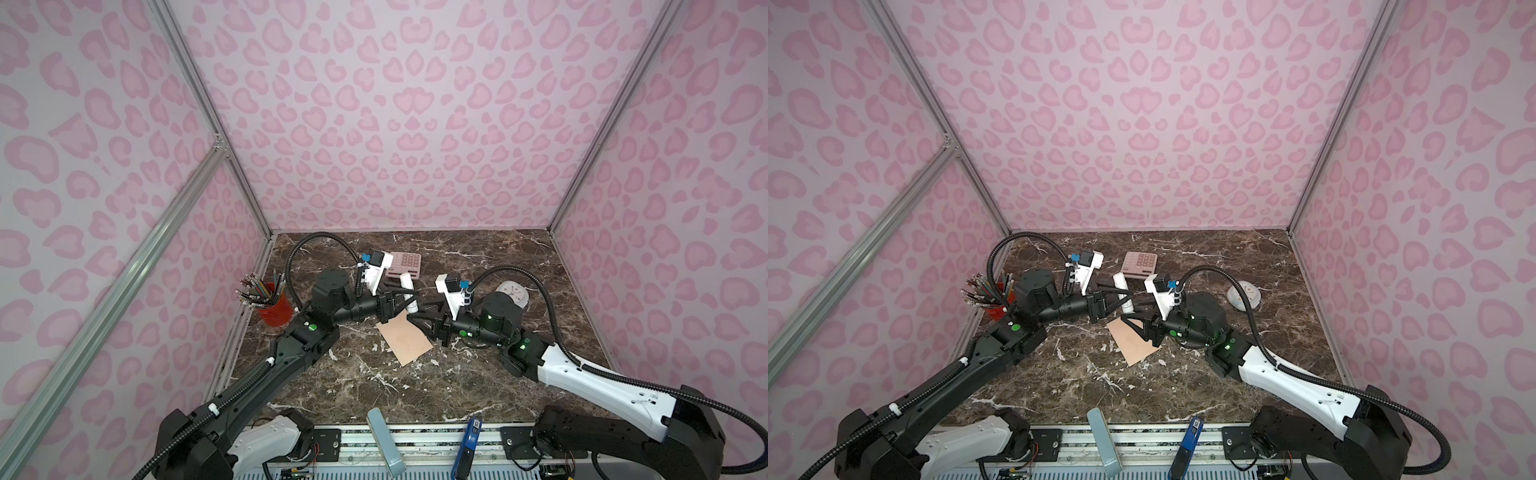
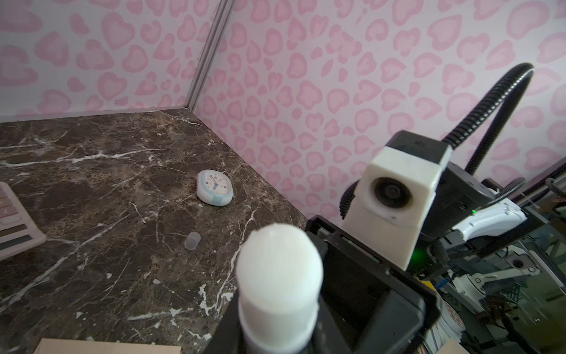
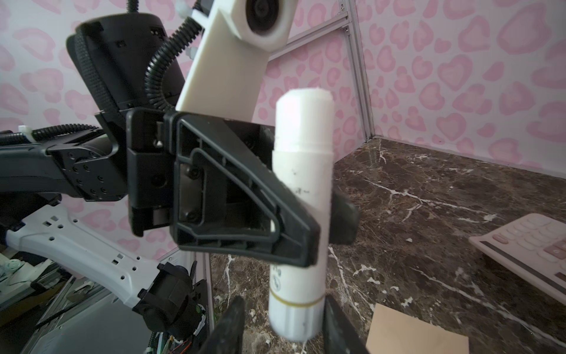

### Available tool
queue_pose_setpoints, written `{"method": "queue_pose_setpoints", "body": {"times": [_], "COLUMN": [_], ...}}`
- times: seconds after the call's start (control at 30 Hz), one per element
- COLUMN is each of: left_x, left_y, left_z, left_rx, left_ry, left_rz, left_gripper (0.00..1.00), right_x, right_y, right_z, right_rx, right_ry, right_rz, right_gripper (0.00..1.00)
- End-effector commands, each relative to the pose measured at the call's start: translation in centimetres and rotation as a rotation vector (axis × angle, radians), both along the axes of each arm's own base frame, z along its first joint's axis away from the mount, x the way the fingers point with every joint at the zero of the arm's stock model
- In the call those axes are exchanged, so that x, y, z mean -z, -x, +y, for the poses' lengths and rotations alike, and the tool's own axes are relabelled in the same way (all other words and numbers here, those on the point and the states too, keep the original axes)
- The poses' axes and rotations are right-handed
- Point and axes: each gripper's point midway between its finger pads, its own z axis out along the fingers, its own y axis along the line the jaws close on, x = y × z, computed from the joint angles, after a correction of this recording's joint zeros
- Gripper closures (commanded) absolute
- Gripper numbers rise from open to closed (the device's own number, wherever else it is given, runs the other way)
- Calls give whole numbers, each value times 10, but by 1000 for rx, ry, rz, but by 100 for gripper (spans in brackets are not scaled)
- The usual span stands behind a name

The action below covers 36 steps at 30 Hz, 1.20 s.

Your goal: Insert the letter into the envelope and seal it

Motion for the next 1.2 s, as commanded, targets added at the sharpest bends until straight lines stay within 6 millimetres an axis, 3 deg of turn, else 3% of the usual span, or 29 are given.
{"method": "queue_pose_setpoints", "body": {"times": [0.0, 0.13, 0.47, 0.93, 1.17], "left_x": [-20, -22, -22, -12, 1], "left_y": [20, 28, 23, 15, -19], "left_z": [-6, -7, -5, -9, 6], "left_rx": [128, 171, 151, 139, -119], "left_ry": [58, 66, 64, 54, -21], "left_rz": [-43, -48, -55, -30, -38], "left_gripper": [97, 96, 97, 97, 97], "right_x": [-8, -12, -9, -7, -4], "right_y": [8, 14, 19, 10, -15], "right_z": [3, 6, 1, -2, -10], "right_rx": [-75, -127, -151, -115, 66], "right_ry": [-51, -60, -58, -57, -27], "right_rz": [7, 15, 25, 30, 6], "right_gripper": [57, 59, 61, 75, 86]}}
